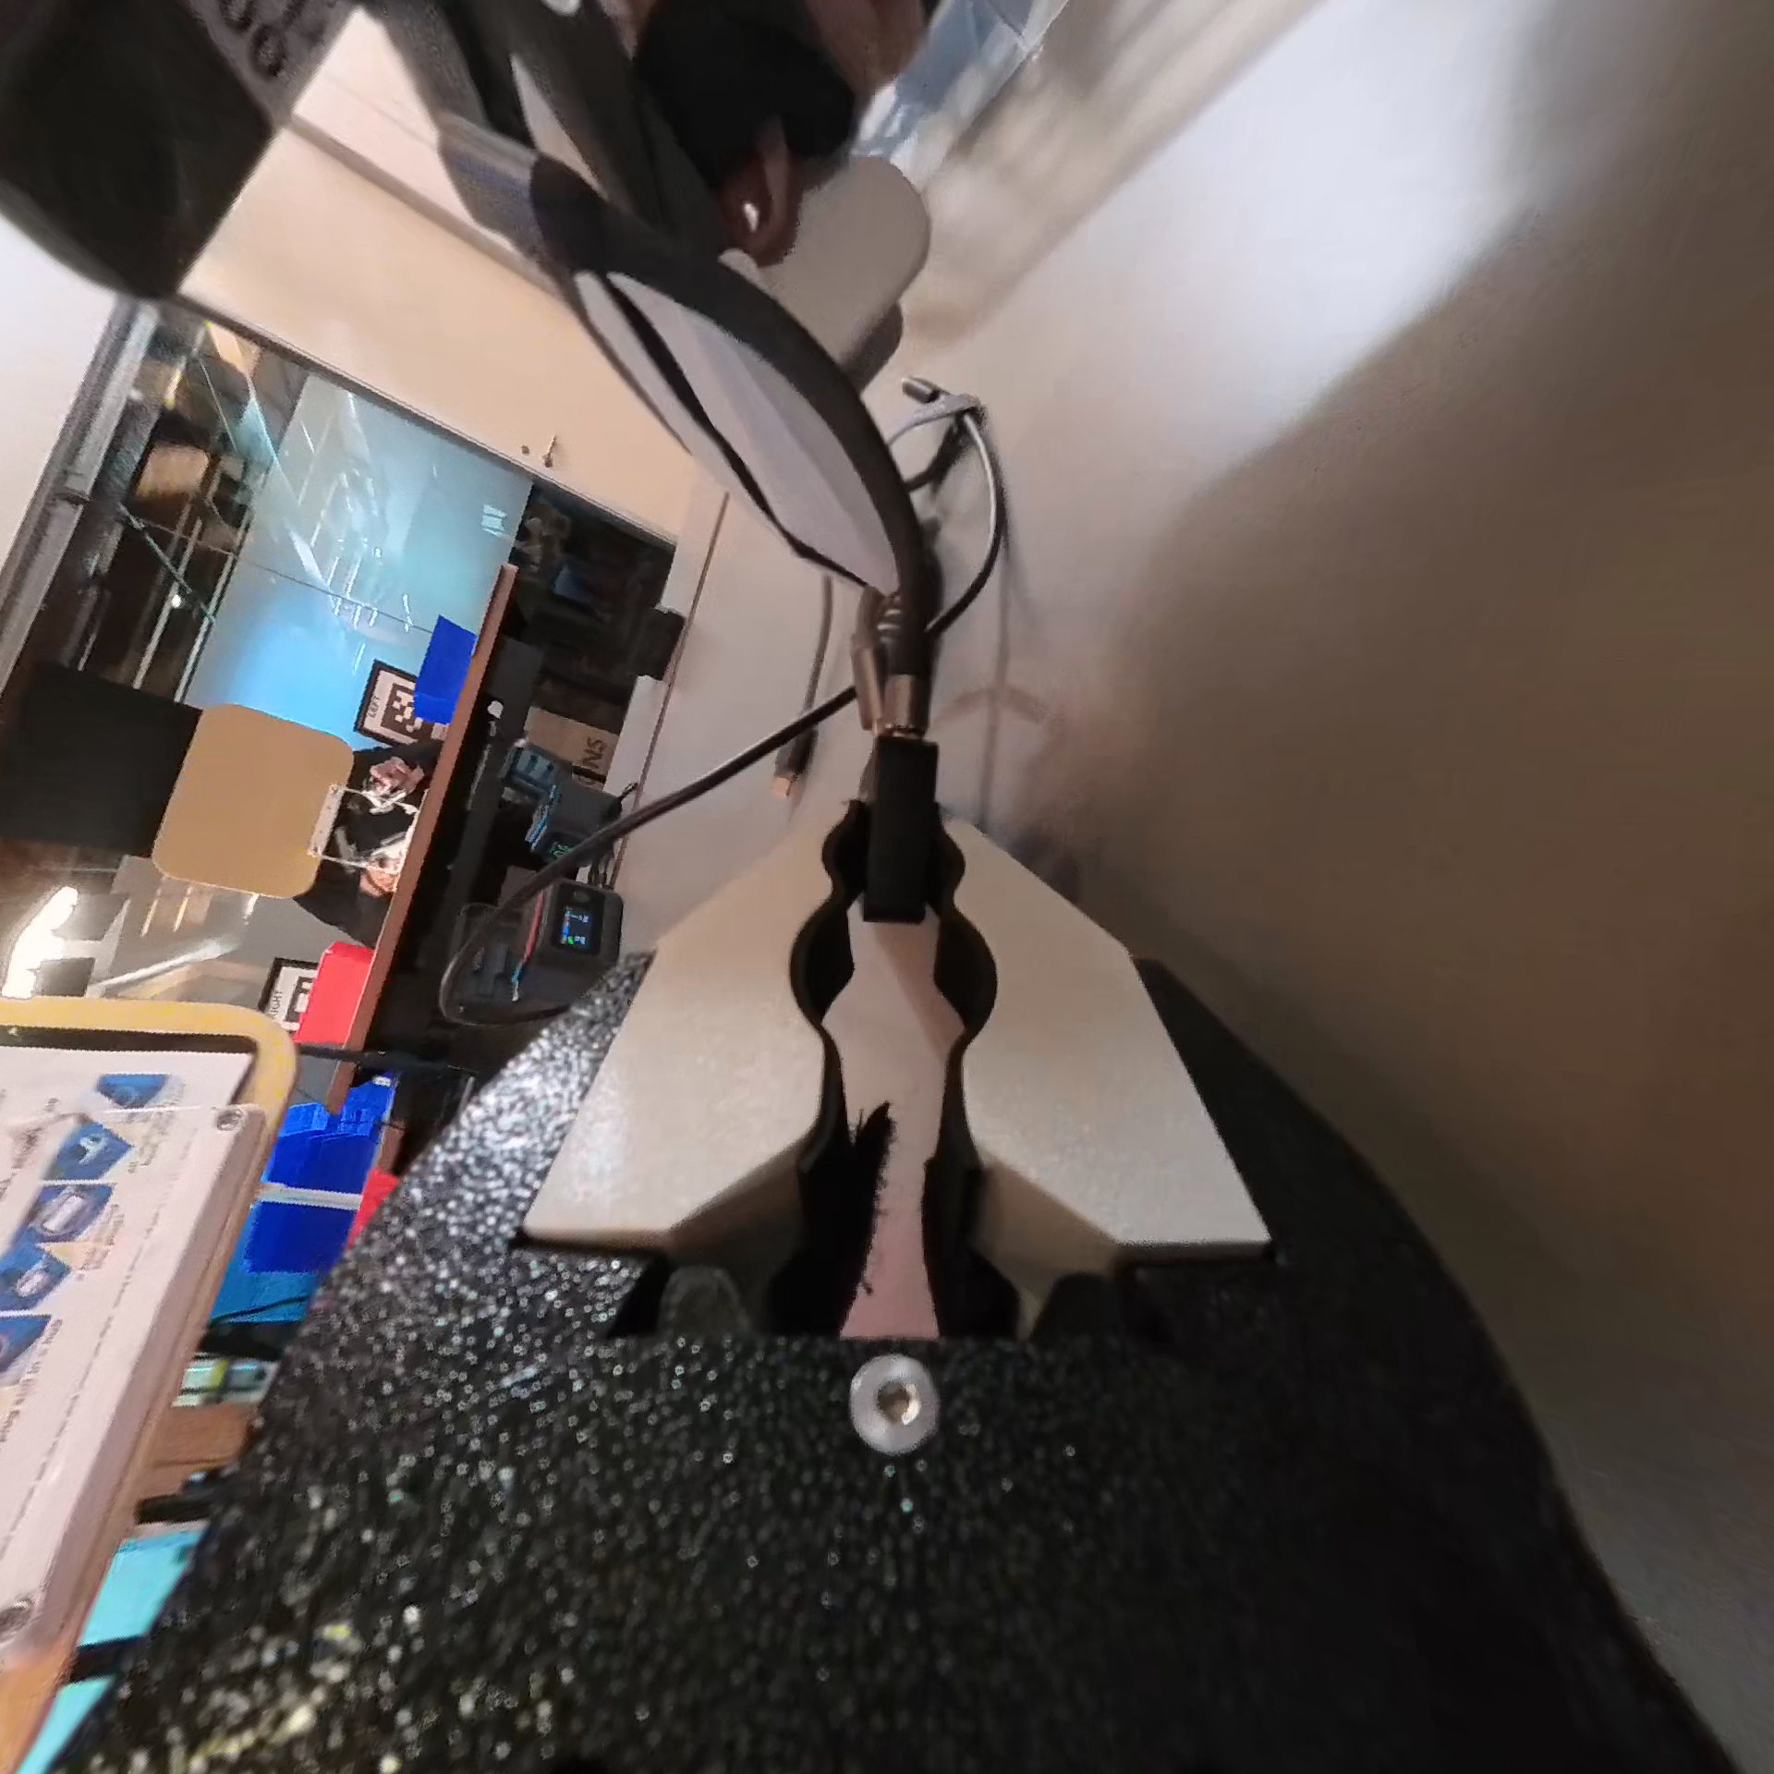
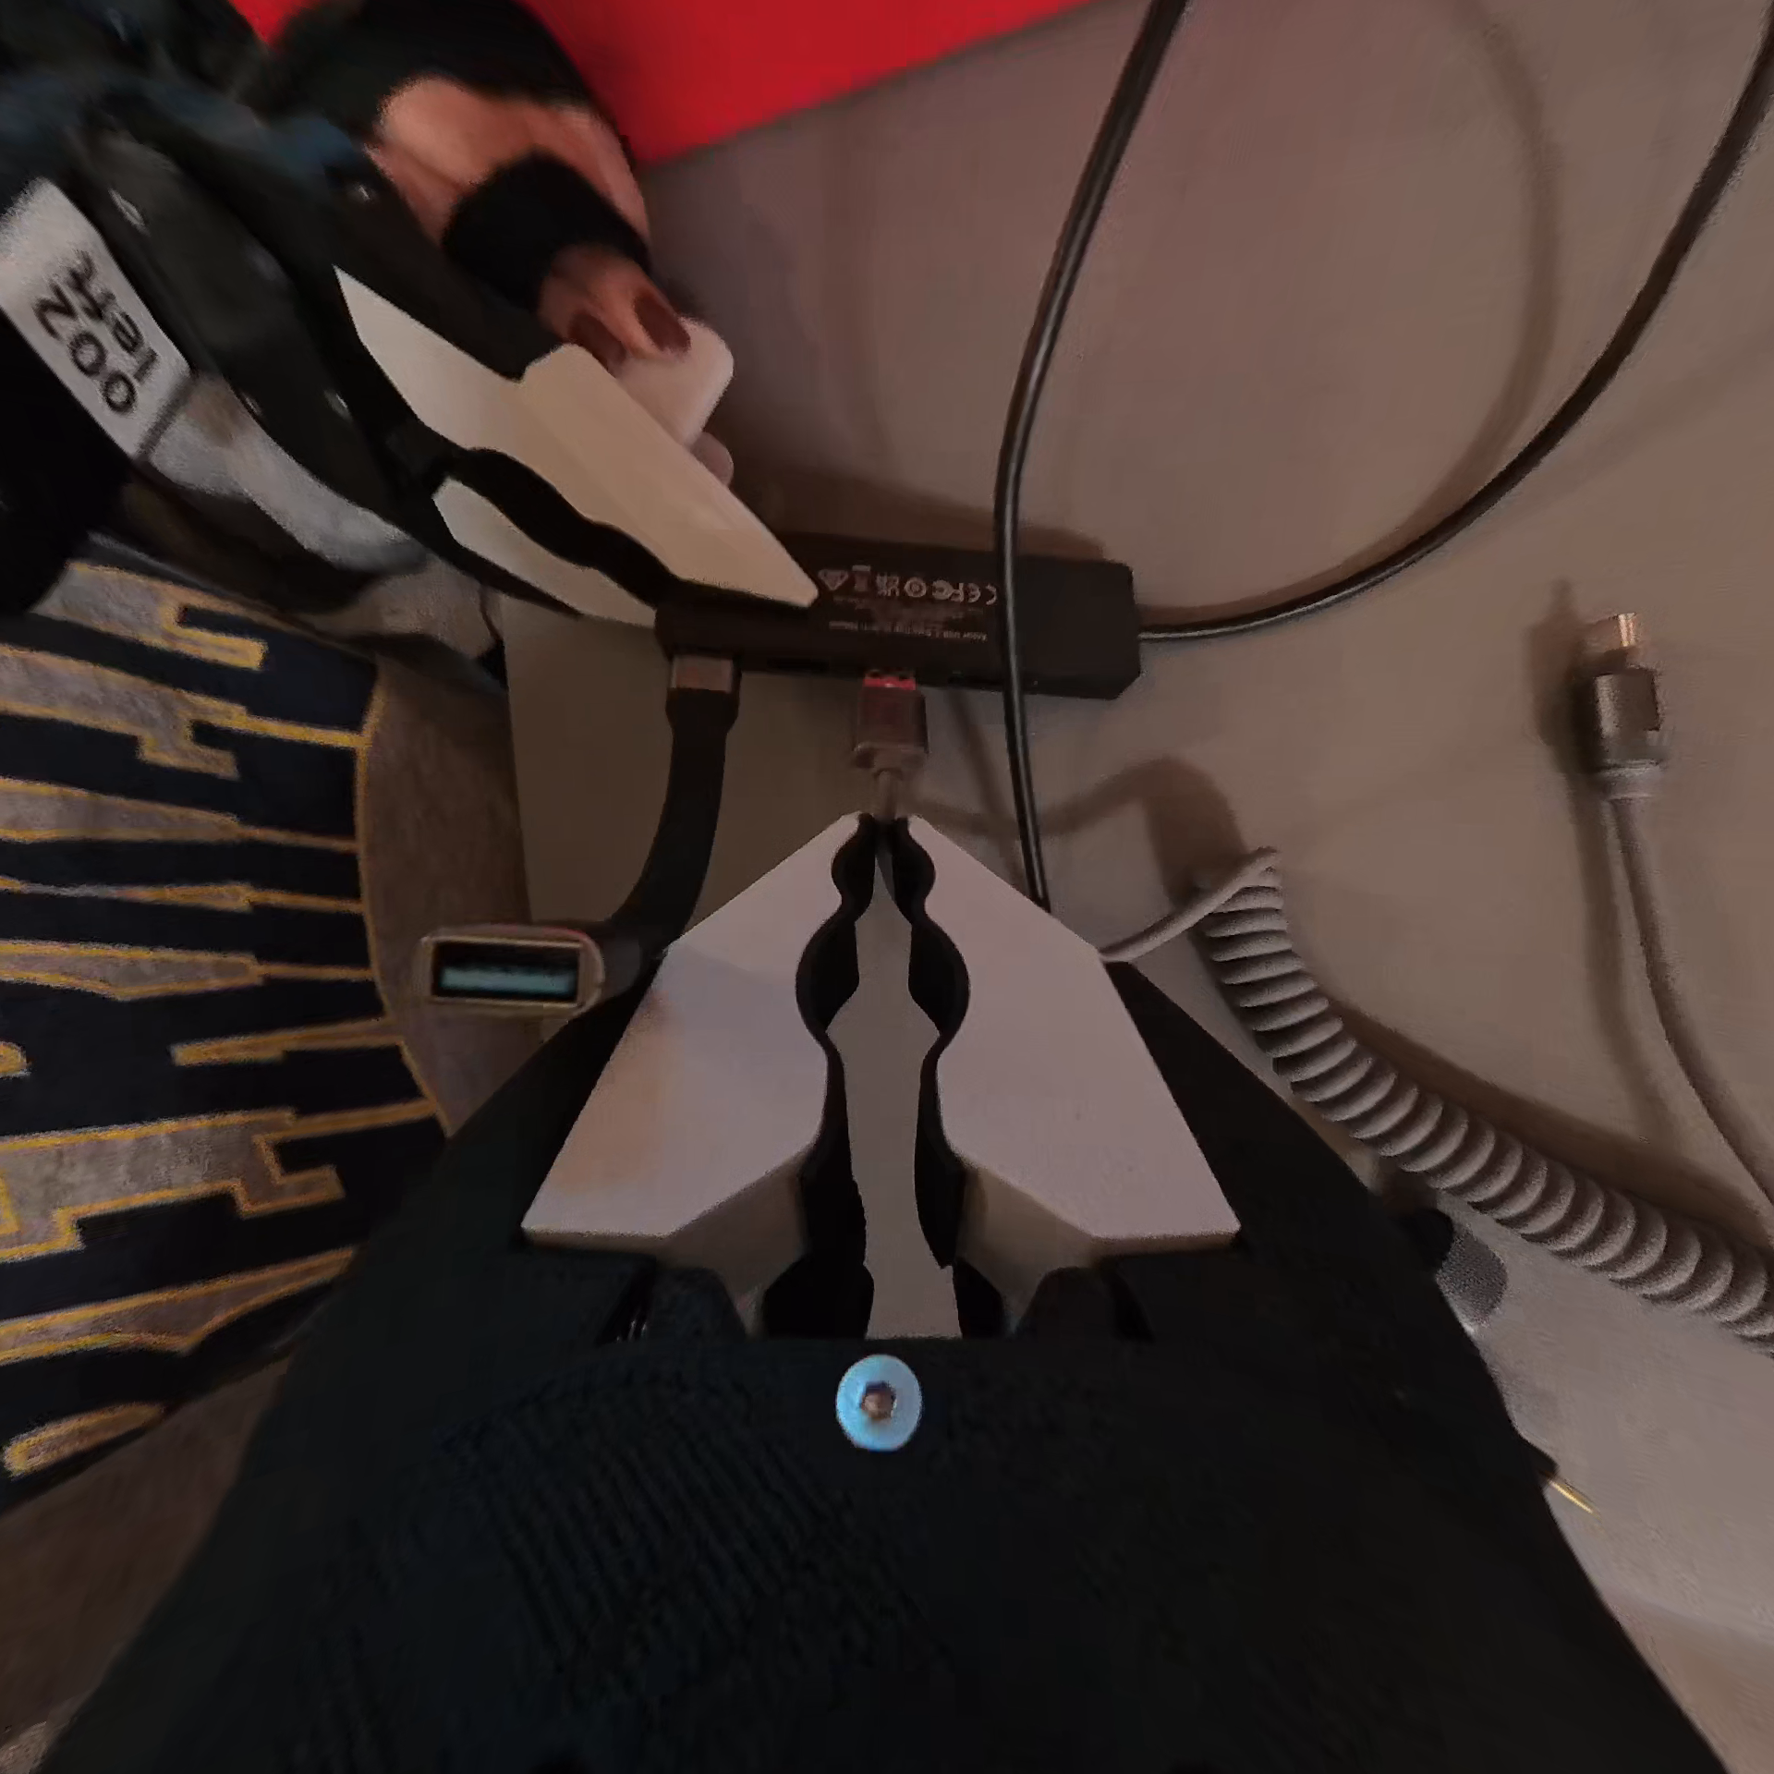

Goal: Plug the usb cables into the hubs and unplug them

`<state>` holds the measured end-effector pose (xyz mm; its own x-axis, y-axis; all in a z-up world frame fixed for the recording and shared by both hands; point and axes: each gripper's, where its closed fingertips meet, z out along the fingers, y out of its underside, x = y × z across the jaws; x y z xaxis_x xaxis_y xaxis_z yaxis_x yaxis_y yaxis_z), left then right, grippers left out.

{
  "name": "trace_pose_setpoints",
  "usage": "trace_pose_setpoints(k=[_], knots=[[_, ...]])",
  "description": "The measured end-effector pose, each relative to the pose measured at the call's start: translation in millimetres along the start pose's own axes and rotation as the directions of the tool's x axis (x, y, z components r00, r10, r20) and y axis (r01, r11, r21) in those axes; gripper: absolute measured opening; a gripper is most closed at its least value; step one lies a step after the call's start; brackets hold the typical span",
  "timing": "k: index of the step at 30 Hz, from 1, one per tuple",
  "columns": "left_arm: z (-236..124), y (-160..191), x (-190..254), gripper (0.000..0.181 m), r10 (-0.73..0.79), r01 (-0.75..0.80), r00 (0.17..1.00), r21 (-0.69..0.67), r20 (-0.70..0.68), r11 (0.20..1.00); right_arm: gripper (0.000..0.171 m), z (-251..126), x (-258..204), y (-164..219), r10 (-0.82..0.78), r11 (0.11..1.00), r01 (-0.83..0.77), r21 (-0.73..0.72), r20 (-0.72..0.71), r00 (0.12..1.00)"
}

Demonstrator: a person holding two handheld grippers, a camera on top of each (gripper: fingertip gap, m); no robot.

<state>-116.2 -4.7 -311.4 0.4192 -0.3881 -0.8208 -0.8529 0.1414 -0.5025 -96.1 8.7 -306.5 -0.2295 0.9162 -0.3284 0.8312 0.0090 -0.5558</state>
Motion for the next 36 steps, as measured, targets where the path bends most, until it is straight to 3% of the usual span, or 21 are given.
trace_pose_setpoints(k=[1, 6, 10, 17, 21, 25, 28, 36], knots=[[-0.5, 0.4, -1.2, 0.011, -0.025, 0.025, 1.0, 0.008, -0.005, 1.0, 0.001, -1.2, 0.1, -1.4, 0.019, 1.0, -0.019, 0.022, 0.015, 1.0], [-7.5, 4.4, -0.5, 0.011, -0.059, 0.059, 0.998, 0.014, -0.019, 0.998, 0.001, 4.1, -3.7, 0.8, 0.011, 0.999, -0.013, 0.047, 0.04, 0.999], [-11.3, 8.5, -4.5, 0.011, -0.125, 0.126, 0.992, 0.018, -0.018, 0.992, 0.001, 3.3, -21.9, -14.1, 0.022, 0.989, -0.043, 0.14, 0.146, 0.989], [-15.5, 15.6, -13.4, 0.009, -0.224, 0.225, 0.974, 0.024, -0.017, 0.974, 0.001, 2.9, -14.7, -19.1, -0.011, 0.989, 0.003, 0.149, 0.051, 0.999], [-16.2, 14.6, -15.6, 0.009, -0.267, 0.269, 0.963, 0.042, -0.034, 0.962, 0.002, 4.1, -13.8, -12.0, 0.008, 0.989, -0.024, 0.143, 0.107, 0.994], [-17.8, 12.3, -16.5, 0.009, -0.3, 0.306, 0.951, 0.092, -0.078, 0.948, 0.001, -1.3, -25.8, -12.3, 0.091, 0.976, -0.149, 0.161, 0.322, 0.942], [-18.1, 11.0, -15.7, 0.009, -0.292, 0.302, 0.952, 0.11, -0.095, 0.947, 0.001, -4.3, -22.6, -9.5, 0.15, 0.964, -0.225, 0.143, 0.406, 0.901], [-18.1, 6.9, -12.6, 0.009, -0.264, 0.279, 0.957, 0.136, -0.119, 0.95, 0.002, -5.2, -15.9, -0.2, 0.148, 0.982, -0.181, 0.051, 0.387, 0.91]])
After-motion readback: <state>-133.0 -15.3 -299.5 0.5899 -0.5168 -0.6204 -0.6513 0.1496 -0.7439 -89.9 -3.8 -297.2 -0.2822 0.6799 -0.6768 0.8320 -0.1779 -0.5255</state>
